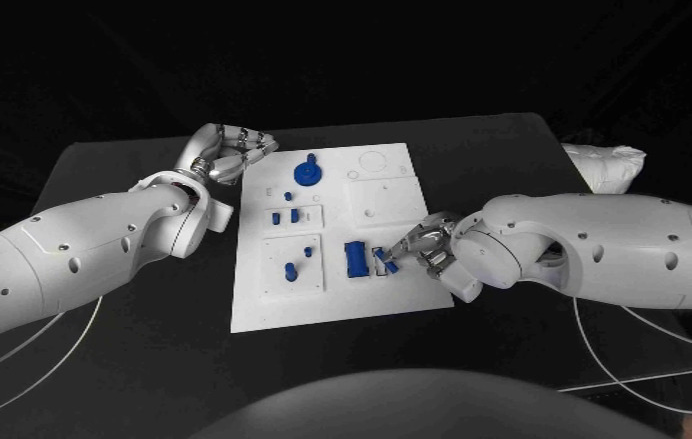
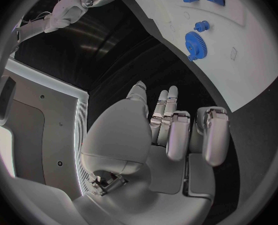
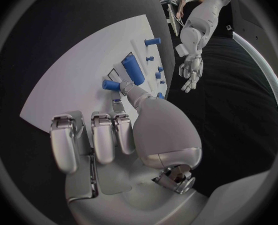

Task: Assemble the parts on the task board

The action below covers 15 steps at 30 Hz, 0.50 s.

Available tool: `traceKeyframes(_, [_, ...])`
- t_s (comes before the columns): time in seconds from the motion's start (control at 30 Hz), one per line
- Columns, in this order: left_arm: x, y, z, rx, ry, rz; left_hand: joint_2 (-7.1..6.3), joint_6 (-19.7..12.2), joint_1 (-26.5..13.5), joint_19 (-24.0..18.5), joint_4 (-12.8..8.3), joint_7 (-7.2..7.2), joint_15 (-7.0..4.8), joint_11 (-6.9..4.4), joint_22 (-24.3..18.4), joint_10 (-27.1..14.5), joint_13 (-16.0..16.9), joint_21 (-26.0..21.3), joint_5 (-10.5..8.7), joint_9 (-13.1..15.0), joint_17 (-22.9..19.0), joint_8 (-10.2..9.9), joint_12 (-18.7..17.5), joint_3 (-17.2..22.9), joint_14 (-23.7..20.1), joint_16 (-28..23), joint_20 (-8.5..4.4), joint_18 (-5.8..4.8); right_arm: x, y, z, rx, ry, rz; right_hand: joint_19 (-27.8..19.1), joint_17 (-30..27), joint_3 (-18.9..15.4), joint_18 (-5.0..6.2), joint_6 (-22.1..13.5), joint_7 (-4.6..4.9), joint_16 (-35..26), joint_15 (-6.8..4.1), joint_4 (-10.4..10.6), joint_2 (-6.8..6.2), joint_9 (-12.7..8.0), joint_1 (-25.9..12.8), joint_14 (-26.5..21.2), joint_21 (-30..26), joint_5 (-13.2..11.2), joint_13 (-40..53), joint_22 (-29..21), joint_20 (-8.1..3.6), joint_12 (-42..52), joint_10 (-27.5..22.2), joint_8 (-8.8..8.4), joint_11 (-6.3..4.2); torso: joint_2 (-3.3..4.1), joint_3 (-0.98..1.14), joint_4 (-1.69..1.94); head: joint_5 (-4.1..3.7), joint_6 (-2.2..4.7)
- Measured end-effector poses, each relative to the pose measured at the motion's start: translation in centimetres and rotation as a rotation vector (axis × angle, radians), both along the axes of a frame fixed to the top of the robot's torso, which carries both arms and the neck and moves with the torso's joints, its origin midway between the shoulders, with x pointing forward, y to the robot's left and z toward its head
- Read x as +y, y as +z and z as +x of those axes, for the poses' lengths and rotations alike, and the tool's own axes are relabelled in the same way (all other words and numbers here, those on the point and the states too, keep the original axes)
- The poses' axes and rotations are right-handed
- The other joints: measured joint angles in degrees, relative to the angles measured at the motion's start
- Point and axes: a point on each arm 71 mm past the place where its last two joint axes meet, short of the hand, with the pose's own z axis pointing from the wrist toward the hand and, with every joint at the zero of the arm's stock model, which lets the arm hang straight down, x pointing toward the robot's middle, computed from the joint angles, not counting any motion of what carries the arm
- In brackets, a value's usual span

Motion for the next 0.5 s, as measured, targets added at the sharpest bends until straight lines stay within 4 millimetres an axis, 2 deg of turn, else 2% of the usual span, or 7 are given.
traceKeyframes(0.1, [-0.01, 0.0, 0.0, 0.0, 0.0, 0.0, 0.0, 0.0, 0.0, 0.0, 0.0, 0.0, 0.0, 0.0, 0.0, 0.0, 0.0, 0.0, 0.0, 0.0, 0.0, 0.0, 0.0, 0.0, 0.0, 0.0, 0.0, 0.0, 0.04, -0.05, 0.09, 0.001, -0.005, 0.0, 0.0, 0.0, -0.03, 0.0, -0.01, 0.02, 0.0, 0.0, 0.04, 0.19, -0.15, -0.22, 0.0, 0.0, 0.0, 0.0, 0.0, 0.0, 0.0, 0.0, 0.0, 0.0, 0.0, -0.03, 0.0, -0.13, 0.0])
traceKeyframes(0.5, [-0.02, 0.0, -0.01, 0.0, -0.001, 0.0, 0.0, 0.0, 0.0, 0.0, 0.0, 0.0, 0.0, 0.0, 0.0, 0.0, 0.0, 0.0, 0.0, 0.0, -0.01, 0.0, 0.0, 0.0, 0.0, 0.0, 0.0, 0.0, 0.29, -0.09, 0.25, 0.003, -0.017, -0.004, 0.0, -0.01, -1.17, 0.0, -0.07, 0.09, 0.0, 0.0, 1.17, -0.38, -1.2, -1.44, 0.0, 0.0, -0.58, 0.0, -0.01, 0.0, 0.0, 0.0, 0.01, 0.0, 0.01, -0.03, 0.03, -0.11, 0.0])
